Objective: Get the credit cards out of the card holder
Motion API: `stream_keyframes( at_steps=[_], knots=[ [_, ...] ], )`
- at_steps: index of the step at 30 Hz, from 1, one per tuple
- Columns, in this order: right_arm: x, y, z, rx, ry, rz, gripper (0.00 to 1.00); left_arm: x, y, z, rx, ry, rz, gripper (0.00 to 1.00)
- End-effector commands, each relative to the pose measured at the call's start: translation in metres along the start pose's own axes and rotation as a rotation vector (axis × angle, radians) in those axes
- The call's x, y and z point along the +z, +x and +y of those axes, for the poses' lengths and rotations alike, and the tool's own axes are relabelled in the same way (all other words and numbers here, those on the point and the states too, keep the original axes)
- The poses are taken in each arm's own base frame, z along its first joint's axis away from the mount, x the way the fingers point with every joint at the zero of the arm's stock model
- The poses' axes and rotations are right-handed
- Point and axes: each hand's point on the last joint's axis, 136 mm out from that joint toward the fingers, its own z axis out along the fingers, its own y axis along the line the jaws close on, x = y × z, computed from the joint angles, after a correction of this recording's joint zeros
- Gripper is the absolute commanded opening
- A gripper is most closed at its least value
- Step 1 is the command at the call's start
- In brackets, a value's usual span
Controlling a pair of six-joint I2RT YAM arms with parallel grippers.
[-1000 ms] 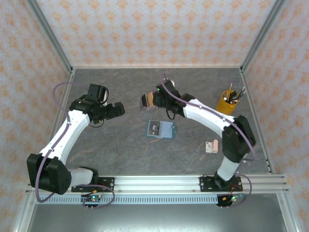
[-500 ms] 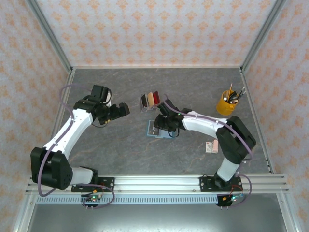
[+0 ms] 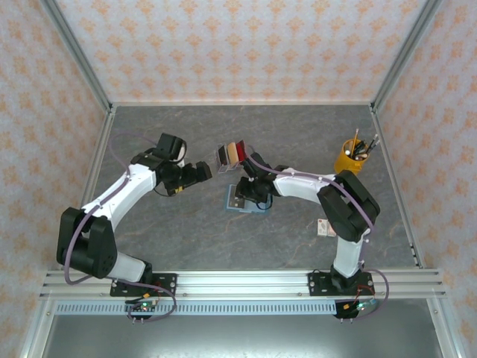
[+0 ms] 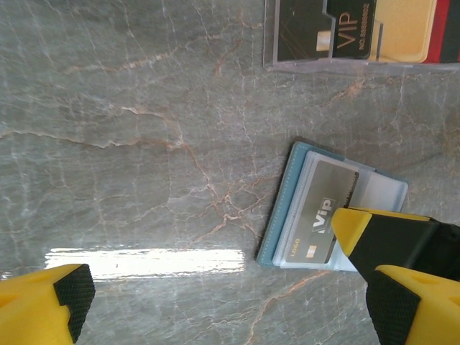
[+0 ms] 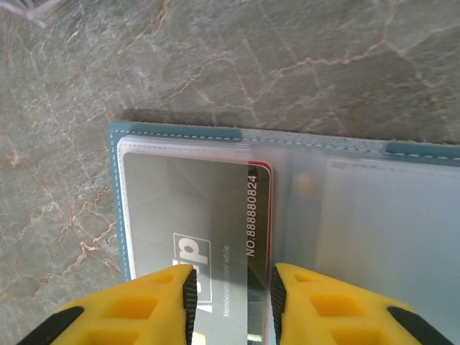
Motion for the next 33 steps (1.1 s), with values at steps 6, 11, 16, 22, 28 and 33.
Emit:
stream_keyframes(
  at_steps=[6,11,16,22,28,33],
  knots=[
    [0.011,0.007,0.017,-0.090,-0.097,0.074,0.31,0.028,0.017,-0.003,-0.040,0.010,0.066,0.97],
    [0.004,0.004,0.022,-0.076,-0.137,0.053,0.30,0.038,0.026,-0.009,-0.040,0.034,0.090,0.88],
    [-0.006,-0.004,0.025,-0.027,-0.224,0.030,0.29,0.050,0.035,-0.025,-0.020,0.062,0.110,0.71],
    [-0.007,-0.002,0.018,-0.011,-0.236,0.040,0.29,0.068,0.040,-0.035,-0.014,0.055,0.132,0.51],
    [-0.005,0.000,0.015,0.001,-0.233,0.046,0.28,0.080,0.040,-0.045,-0.007,0.057,0.145,0.33],
    [-0.008,-0.001,0.017,0.003,-0.239,0.040,0.25,0.088,0.040,-0.048,-0.007,0.050,0.158,0.24]
  ],
)
